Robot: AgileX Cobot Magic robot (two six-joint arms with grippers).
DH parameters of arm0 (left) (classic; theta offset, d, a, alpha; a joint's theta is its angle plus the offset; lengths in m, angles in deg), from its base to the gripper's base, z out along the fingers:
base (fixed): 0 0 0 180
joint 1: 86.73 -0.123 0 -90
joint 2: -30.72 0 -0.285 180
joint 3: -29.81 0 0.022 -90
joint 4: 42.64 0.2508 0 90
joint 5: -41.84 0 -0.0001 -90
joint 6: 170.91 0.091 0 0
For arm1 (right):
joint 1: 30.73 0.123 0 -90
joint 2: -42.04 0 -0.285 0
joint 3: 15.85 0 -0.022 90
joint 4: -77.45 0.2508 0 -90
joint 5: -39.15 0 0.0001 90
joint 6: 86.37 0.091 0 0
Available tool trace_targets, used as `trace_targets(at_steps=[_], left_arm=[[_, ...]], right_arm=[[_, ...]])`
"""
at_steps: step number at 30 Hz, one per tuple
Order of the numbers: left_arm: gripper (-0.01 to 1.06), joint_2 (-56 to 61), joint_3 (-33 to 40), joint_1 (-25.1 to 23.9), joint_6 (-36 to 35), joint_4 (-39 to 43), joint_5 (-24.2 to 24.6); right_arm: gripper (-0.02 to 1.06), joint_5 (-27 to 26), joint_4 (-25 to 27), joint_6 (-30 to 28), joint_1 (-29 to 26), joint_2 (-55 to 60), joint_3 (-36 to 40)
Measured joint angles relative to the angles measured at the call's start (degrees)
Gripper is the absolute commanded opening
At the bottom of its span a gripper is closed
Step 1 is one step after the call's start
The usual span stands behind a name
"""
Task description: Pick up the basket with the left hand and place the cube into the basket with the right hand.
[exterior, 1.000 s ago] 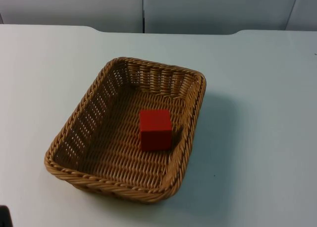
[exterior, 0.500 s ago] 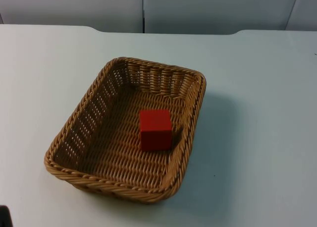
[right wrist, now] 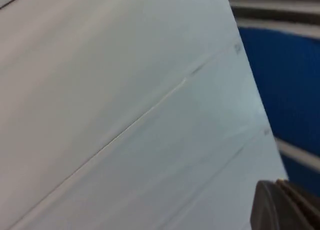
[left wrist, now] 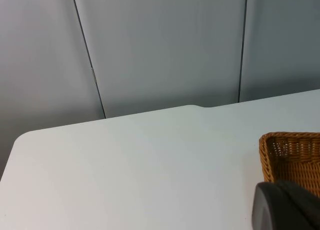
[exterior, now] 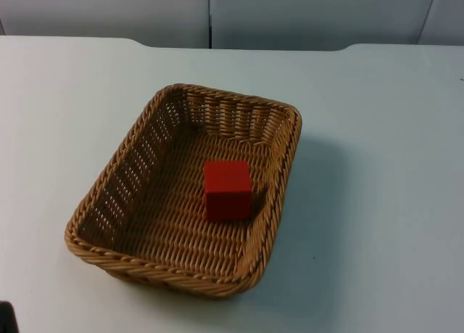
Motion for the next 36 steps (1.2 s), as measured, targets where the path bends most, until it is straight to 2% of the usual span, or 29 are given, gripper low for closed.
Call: trace_targets(at_steps=[1, 2, 3, 4, 7, 16, 20, 23, 25, 26, 28, 30, 31, 33, 35, 36], left_arm=[[0.0, 0.0, 0.0, 0.0, 0.0, 0.0, 0.0], [0.0, 0.0, 0.0, 0.0, 0.0, 0.0, 0.0], [0.0, 0.0, 0.0, 0.0, 0.0, 0.0, 0.0], [0.0, 0.0, 0.0, 0.0, 0.0, 0.0, 0.0], [0.0, 0.0, 0.0, 0.0, 0.0, 0.0, 0.0], [0.0, 0.0, 0.0, 0.0, 0.0, 0.0, 0.0], [0.0, 0.0, 0.0, 0.0, 0.0, 0.0, 0.0], [0.0, 0.0, 0.0, 0.0, 0.0, 0.0, 0.0], [0.0, 0.0, 0.0, 0.0, 0.0, 0.0, 0.0], [0.0, 0.0, 0.0, 0.0, 0.0, 0.0, 0.0], [0.0, 0.0, 0.0, 0.0, 0.0, 0.0, 0.0], [0.0, 0.0, 0.0, 0.0, 0.0, 0.0, 0.0], [0.0, 0.0, 0.0, 0.0, 0.0, 0.0, 0.0], [0.0, 0.0, 0.0, 0.0, 0.0, 0.0, 0.0], [0.0, 0.0, 0.0, 0.0, 0.0, 0.0, 0.0], [0.0, 0.0, 0.0, 0.0, 0.0, 0.0, 0.0]], right_arm=[[0.0, -0.97, 0.11, 2.91, 0.0, 0.0, -0.74], [0.0, -2.07, 0.35, 8.57, 0.0, -0.1, -2.23], [0.0, -2.07, 0.35, 8.57, 0.0, -0.1, -2.23], [0.0, -2.86, 0.35, 11.43, 0.0, -0.1, -3.09], [0.0, -3.82, 0.47, 13.2, 0.0, -0.1, -5.08], [0.0, -4.02, 0.58, 13.33, 0.0, -0.1, -7.13], [0.0, -0.69, 0.84, 13.43, 0.0, -0.22, -9.37], [0.0, 7.91, 0.84, 13.88, 0.0, -0.22, -12.47], [0.0, 14.1, 0.84, 16.49, 0.0, -0.22, -14.5], [0.0, 14.1, 0.84, 16.49, 0.0, -0.22, -14.5], [0.0, 19.94, 0.84, 22.88, 0.0, -0.22, -16.46], [0.0, 26.07, 0.84, 31.97, 0.0, -0.22, -17.75], [0.0, 26.07, 0.84, 31.97, 0.0, -0.22, -17.75], [0.0, 31.1, 0.84, 44.76, 0.0, -0.24, -18.67], [0.0, 35.49, 0.84, 60.77, 0.0, -0.24, -18.81], [0.0, 35.49, 0.84, 60.77, 0.0, -0.24, -18.81]])
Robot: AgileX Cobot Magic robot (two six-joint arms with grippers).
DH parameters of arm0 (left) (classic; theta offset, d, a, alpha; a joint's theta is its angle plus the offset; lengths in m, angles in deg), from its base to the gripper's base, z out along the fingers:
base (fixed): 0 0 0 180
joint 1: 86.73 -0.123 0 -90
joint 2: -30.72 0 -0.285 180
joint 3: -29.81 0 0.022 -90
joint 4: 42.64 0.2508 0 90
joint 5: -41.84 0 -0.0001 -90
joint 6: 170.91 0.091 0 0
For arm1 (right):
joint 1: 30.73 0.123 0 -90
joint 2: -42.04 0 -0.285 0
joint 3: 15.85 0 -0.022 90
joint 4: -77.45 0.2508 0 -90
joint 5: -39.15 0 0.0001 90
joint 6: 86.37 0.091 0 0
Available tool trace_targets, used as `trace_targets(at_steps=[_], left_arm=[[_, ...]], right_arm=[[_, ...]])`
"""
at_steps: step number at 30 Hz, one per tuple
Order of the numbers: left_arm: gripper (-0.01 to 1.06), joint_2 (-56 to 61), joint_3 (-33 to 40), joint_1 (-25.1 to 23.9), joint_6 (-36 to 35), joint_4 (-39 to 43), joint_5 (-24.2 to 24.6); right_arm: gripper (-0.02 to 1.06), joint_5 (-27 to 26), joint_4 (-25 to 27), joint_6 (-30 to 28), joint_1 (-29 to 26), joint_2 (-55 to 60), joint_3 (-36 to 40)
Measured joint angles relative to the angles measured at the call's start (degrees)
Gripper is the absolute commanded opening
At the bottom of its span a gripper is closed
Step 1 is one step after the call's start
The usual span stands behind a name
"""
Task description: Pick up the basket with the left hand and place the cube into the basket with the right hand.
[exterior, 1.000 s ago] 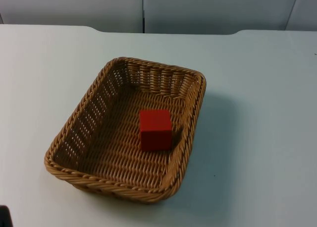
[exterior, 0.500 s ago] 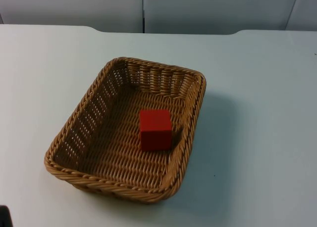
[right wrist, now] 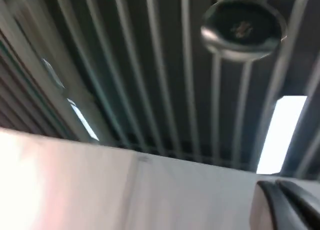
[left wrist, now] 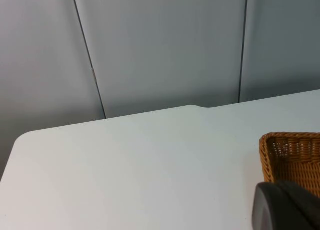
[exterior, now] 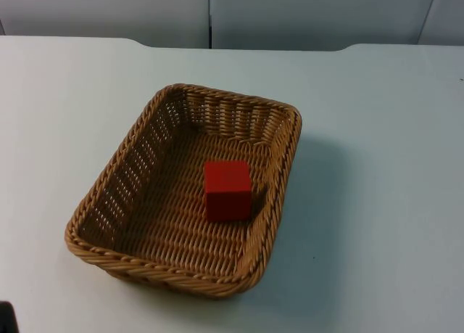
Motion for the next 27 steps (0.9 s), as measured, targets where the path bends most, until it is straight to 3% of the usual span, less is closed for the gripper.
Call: trace_targets(at_steps=[2, 5, 7, 10, 11, 15, 16, 19, 21, 22, 25, 26, 27], left_arm=[[0.0, 0.0, 0.0, 0.0, 0.0, 0.0, 0.0], [0.0, 0.0, 0.0, 0.0, 0.0, 0.0, 0.0], [0.0, 0.0, 0.0, 0.0, 0.0, 0.0, 0.0], [0.0, 0.0, 0.0, 0.0, 0.0, 0.0, 0.0], [0.0, 0.0, 0.0, 0.0, 0.0, 0.0, 0.0], [0.0, 0.0, 0.0, 0.0, 0.0, 0.0, 0.0], [0.0, 0.0, 0.0, 0.0, 0.0, 0.0, 0.0], [0.0, 0.0, 0.0, 0.0, 0.0, 0.0, 0.0], [0.0, 0.0, 0.0, 0.0, 0.0, 0.0, 0.0], [0.0, 0.0, 0.0, 0.0, 0.0, 0.0, 0.0], [0.0, 0.0, 0.0, 0.0, 0.0, 0.0, 0.0], [0.0, 0.0, 0.0, 0.0, 0.0, 0.0, 0.0], [0.0, 0.0, 0.0, 0.0, 0.0, 0.0, 0.0]], right_arm=[[0.0, 0.89, 0.0, 13.1, 0.0, 0.0, 0.0], [0.0, 0.88, 0.0, 26.75, 0.0, 0.0, 0.0], [0.0, 1.03, 0.0, 28.99, 0.0, 0.0, 0.0], [0.0, 1.44, -6.41, 31.88, 0.0, 0.0, 0.0], [0.0, 1.44, -6.41, 31.88, 0.0, 0.0, 0.0], [0.0, 4.57, -23.68, 37.21, 0.0, 0.0, 0.0], [0.0, 4.57, -23.68, 37.21, 0.0, 0.0, 0.0], [0.0, 11.11, -42.3, 53.37, 0.0, 0.0, 0.0], [0.0, 12.44, -45.38, 55.12, 0.0, 0.0, 0.0], [0.0, 16.25, -53.31, 62.68, 0.0, 0.0, 0.0], [0.0, 24.52, -68.64, 75.18, 0.0, 0.0, 0.0], [0.0, 24.52, -68.64, 75.18, 0.0, 0.0, 0.0], [0.0, 27.14, -72.38, 79.7, 0.0, 0.0, 0.0]])
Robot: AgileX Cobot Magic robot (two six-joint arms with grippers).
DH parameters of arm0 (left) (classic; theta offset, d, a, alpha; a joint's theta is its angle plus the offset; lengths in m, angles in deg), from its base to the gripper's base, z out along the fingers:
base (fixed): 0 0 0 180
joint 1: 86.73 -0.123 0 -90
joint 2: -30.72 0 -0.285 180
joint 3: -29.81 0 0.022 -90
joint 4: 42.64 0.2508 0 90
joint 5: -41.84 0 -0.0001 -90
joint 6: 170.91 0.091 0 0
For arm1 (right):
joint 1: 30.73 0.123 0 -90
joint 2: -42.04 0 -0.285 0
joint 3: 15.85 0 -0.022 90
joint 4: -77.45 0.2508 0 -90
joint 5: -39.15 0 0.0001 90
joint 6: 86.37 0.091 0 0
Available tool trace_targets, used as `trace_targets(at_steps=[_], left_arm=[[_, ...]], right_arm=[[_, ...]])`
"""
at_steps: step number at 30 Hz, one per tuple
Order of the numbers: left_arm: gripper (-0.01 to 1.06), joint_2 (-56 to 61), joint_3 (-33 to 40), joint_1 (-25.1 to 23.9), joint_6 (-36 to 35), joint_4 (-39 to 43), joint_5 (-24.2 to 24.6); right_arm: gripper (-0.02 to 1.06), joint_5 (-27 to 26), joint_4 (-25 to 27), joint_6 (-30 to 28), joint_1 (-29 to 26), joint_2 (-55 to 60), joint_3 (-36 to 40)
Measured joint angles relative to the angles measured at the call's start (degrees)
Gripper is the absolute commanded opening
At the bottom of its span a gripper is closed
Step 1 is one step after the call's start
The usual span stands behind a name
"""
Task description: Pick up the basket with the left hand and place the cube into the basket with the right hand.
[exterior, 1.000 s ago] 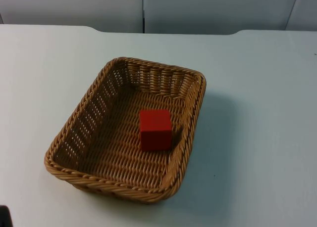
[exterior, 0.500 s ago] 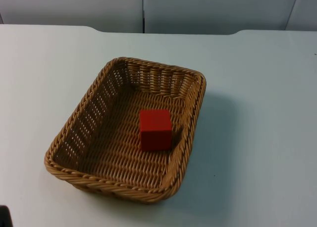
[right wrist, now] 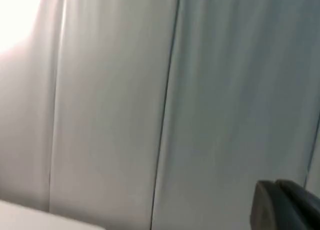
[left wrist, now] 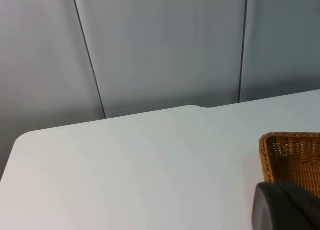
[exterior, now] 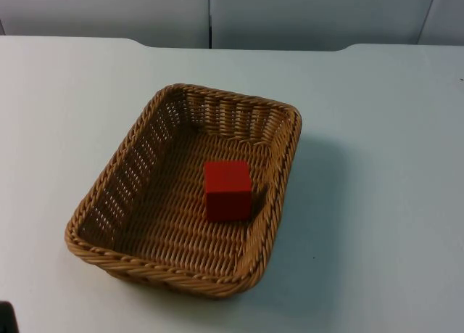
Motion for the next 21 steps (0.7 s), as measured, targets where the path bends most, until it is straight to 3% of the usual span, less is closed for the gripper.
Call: trace_targets(at_steps=[3, 4, 6, 8, 13, 21], left_arm=[[0.0, 0.0, 0.0, 0.0, 0.0, 0.0, 0.0], [0.0, 0.0, 0.0, 0.0, 0.0, 0.0, 0.0], [0.0, 0.0, 0.0, 0.0, 0.0, 0.0, 0.0], [0.0, 0.0, 0.0, 0.0, 0.0, 0.0, 0.0], [0.0, 0.0, 0.0, 0.0, 0.0, 0.0, 0.0], [0.0, 0.0, 0.0, 0.0, 0.0, 0.0, 0.0]], right_arm=[[0.0, 10.07, -11.9, 11.23, 0.0, 0.0, 0.0], [0.0, 10.07, -11.9, 11.23, 0.0, 0.0, 0.0], [0.0, 16.2, -19.55, 15.5, 0.0, 0.0, 0.0], [0.0, 19.98, -24.0, 17.62, 0.0, 0.0, 0.0], [0.0, 26.27, -27.67, 20.32, 0.0, 0.0, 0.0], [0.0, 27.27, -27.67, 21.72, 0.0, 0.0, 0.36]])
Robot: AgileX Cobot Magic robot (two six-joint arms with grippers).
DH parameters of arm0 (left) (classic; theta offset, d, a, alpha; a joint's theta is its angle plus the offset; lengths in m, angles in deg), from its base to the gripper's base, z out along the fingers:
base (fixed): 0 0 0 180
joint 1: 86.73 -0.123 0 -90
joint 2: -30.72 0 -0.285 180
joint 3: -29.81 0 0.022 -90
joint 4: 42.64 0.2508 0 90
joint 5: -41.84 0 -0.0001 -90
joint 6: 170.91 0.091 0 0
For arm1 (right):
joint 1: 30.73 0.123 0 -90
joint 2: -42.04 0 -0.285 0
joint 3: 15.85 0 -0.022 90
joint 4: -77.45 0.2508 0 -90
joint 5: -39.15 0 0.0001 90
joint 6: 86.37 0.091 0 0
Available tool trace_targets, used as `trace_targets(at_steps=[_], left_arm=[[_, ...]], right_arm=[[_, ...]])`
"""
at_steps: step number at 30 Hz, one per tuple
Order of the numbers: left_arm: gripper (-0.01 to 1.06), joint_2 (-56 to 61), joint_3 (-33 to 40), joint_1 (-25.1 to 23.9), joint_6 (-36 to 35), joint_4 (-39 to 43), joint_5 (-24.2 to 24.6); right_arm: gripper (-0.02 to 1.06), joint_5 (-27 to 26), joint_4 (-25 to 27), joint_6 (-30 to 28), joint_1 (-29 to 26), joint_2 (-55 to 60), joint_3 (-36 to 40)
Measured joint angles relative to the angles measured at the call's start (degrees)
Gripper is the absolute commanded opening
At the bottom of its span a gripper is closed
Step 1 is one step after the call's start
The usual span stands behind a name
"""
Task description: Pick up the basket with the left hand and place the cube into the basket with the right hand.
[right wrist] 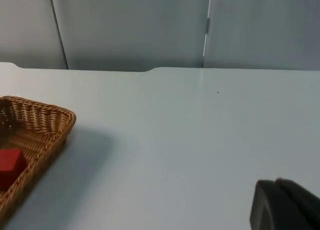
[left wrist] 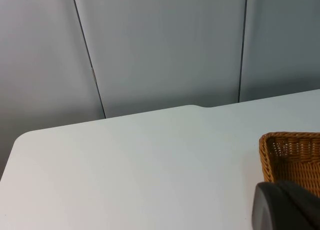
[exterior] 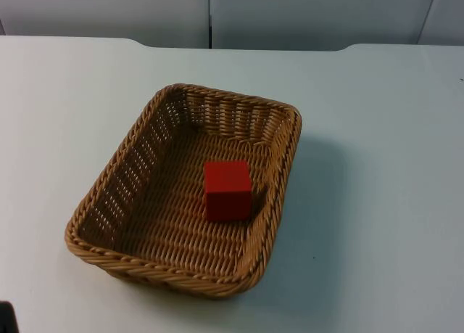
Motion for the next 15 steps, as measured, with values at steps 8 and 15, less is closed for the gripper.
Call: trace_targets(at_steps=[8, 15], left_arm=[[0.0, 0.0, 0.0, 0.0, 0.0, 0.0, 0.0], [0.0, 0.1, 0.0, 0.0, 0.0, 0.0, 0.0]], right_arm=[[0.0, -1.4, 0.66, 0.29, 0.0, -2.47, 10.59], [0.0, -8.45, 2.87, -1.51, 0.0, -2.47, 15.7]])
